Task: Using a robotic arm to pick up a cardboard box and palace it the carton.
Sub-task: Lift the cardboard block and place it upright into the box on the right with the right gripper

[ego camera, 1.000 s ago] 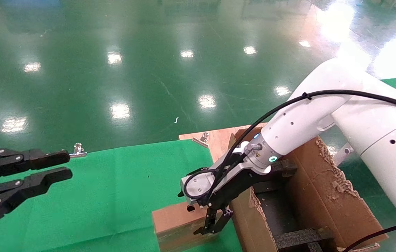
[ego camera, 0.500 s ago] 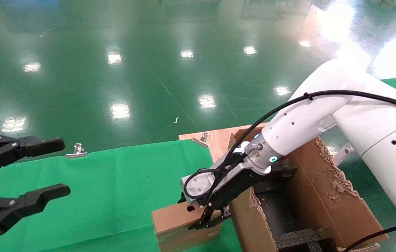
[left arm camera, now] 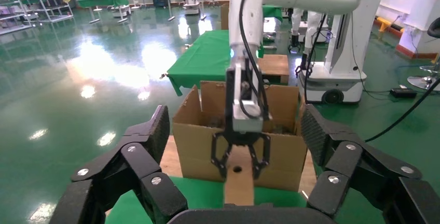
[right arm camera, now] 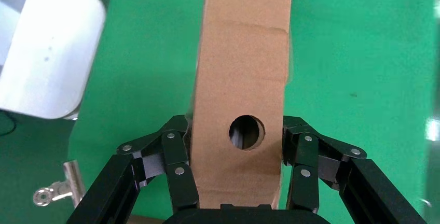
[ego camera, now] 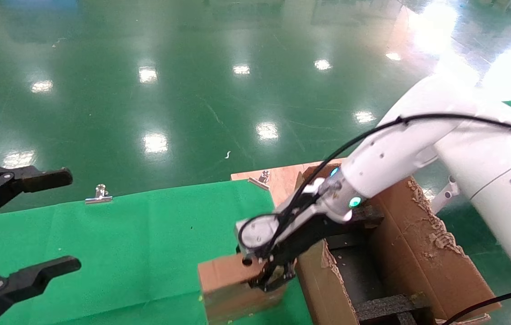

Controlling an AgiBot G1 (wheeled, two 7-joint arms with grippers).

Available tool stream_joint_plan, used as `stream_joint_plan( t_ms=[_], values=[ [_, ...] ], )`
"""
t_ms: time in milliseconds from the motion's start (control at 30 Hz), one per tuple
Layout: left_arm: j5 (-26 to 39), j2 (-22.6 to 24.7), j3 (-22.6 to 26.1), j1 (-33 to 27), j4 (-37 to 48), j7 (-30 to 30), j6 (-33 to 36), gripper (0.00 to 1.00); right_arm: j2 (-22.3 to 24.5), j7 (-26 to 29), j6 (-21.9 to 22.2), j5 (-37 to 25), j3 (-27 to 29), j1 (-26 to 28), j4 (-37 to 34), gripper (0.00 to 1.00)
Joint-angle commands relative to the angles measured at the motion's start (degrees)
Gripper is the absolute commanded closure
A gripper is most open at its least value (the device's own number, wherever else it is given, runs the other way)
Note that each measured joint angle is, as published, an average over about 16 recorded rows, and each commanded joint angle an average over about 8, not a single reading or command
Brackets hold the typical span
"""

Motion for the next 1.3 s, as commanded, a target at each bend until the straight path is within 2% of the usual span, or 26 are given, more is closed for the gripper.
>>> stream_joint_plan(
  t_ms=[33,300,567,867,1300],
  values=[
    [0.0,0.0,0.0,0.0,0.0,0.0,0.0,0.0,0.4,0.4,0.0,0.5,0.2,0.8,-0.3,1.0],
    [0.0,0.0,0.0,0.0,0.0,0.0,0.0,0.0,3.4,-0.2,-1.0,4.1,0.2,10.9,-4.1,1.0],
    [0.0,0.0,0.0,0.0,0.0,0.0,0.0,0.0,6.6,-2.0,-1.2,7.2,-3.7,20.1,-7.3,1.0],
    [0.0,0.0,0.0,0.0,0.0,0.0,0.0,0.0,10.7,-2.5,-0.9,9.7,-8.3,24.9,-10.9,1.0],
    [0.0,0.0,0.0,0.0,0.0,0.0,0.0,0.0,23.4,1.6,-0.8,9.8,-14.4,29.6,-9.7,1.0]
  ],
)
